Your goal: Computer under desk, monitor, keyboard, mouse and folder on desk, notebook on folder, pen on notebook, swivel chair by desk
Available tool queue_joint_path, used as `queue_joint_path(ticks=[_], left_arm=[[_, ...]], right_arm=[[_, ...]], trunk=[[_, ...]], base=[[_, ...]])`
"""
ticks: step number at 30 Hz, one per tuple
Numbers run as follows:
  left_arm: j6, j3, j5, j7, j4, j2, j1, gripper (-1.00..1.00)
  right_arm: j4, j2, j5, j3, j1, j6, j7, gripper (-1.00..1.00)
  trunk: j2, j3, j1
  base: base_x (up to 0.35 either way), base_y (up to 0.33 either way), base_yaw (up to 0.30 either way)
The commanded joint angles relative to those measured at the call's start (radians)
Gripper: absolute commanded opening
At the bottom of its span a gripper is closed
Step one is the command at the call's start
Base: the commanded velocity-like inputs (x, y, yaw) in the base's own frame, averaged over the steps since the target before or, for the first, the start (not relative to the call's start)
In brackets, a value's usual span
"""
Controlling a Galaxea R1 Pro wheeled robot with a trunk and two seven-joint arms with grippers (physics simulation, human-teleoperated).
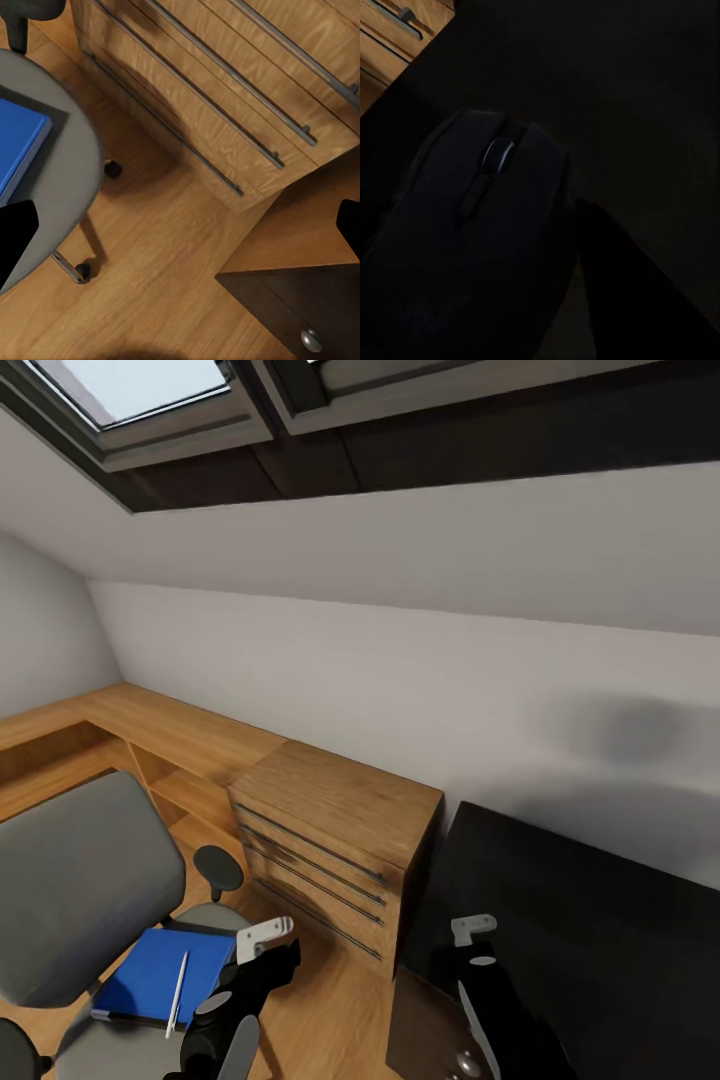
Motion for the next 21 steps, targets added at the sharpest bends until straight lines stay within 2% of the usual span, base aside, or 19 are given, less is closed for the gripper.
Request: queue_joint_path(ticks=[1, 3, 7, 12, 21], left_arm=[[0.002, -0.001, 0.011, 0.009, 0.0, 0.001, -0.001, 1.0], [0.001, -0.001, 0.011, 0.008, 0.0, 0.001, -0.001, 1.0], [0.001, -0.001, 0.01, 0.008, 0.0, 0.002, -0.001, 1.0], [0.001, -0.002, 0.009, 0.005, 0.0, 0.002, -0.001, 1.0], [0.002, -0.002, 0.01, 0.005, 0.0, 0.002, -0.001, 1.0]], right_arm=[[0.002, -0.001, 0.002, -0.001, -0.003, 0.001, -0.002, -1.0], [0.004, -0.003, 0.002, -0.001, -0.004, -0.004, -0.002, -1.0], [0.107, -0.025, 0.001, -0.002, -0.057, -0.058, -0.002, -1.0], [0.236, -0.045, 0.0, -0.005, -0.118, -0.118, -0.003, -1.0], [0.267, -0.048, -0.006, -0.006, -0.13, -0.135, -0.004, -1.0]], trunk=[[-0.002, -0.002, 0.0], [-0.002, -0.002, 0.0], [-0.002, -0.002, 0.0], [-0.002, -0.002, 0.0], [-0.002, -0.002, 0.0]], base=[[0.0, 0.0, 0.0], [0.0, 0.0, 0.0], [0.022, 0.0, 0.0], [0.211, 0.0, 0.0], [0.056, 0.0, 0.0]])
